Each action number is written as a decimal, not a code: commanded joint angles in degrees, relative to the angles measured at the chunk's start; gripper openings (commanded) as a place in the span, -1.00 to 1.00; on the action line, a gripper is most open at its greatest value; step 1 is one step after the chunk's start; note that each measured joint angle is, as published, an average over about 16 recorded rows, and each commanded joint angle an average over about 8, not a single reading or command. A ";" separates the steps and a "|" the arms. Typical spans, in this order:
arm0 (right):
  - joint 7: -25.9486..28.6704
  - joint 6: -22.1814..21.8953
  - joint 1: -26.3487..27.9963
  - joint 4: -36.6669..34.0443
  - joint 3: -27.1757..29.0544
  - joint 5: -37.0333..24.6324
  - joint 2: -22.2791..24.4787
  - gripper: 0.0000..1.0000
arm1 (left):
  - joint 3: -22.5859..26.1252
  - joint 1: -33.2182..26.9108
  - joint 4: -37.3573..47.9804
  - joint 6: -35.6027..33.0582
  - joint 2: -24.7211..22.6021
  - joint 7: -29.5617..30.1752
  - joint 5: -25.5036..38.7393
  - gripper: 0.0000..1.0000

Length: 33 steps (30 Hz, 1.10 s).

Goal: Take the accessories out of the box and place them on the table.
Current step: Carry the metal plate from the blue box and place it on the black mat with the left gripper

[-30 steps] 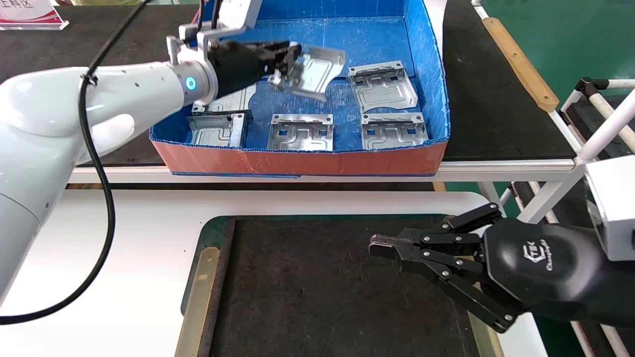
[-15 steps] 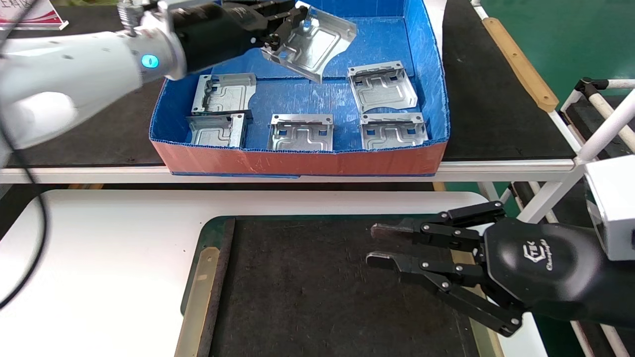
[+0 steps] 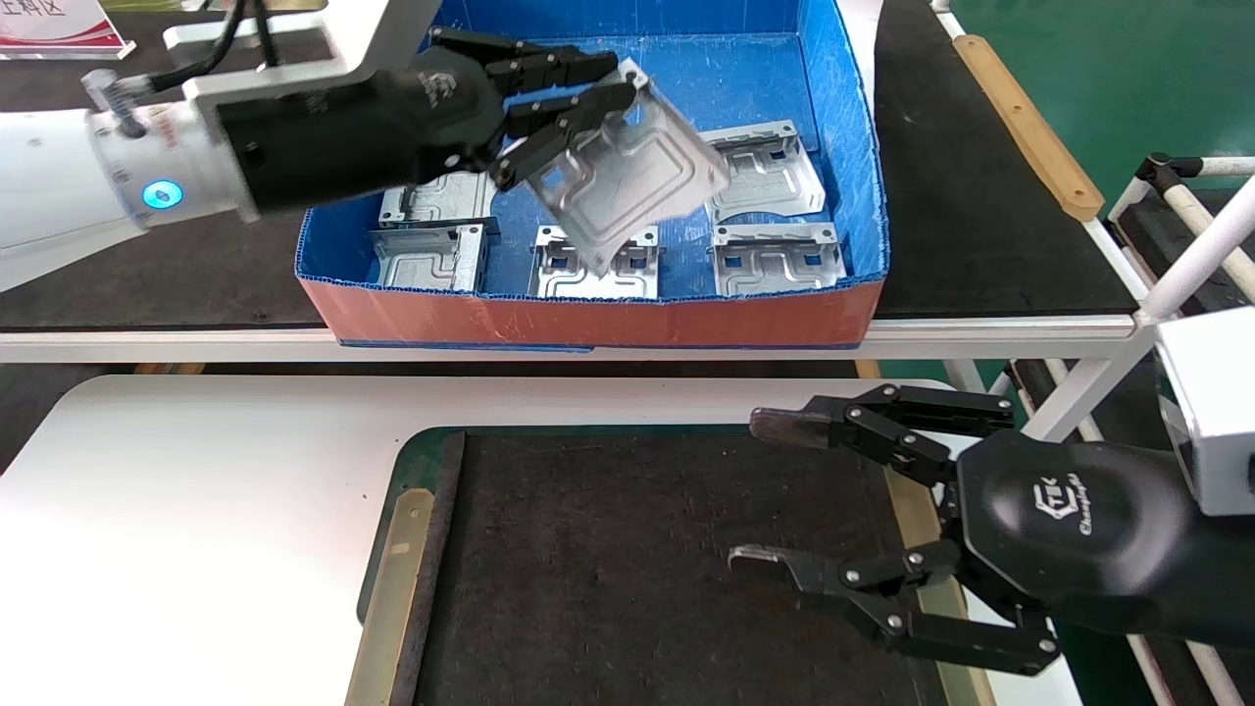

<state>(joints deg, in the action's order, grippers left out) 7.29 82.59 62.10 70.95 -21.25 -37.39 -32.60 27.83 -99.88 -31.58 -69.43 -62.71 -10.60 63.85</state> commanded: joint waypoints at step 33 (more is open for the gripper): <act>0.00 0.00 0.00 0.00 0.00 0.00 0.00 1.00 | 12.82 14.01 -12.00 -19.40 8.87 -11.78 -12.68 -1.00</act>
<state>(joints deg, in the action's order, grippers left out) 7.29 82.59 62.10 70.95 -21.26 -37.39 -32.59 40.24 -85.76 -42.82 -88.10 -54.56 -23.00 51.69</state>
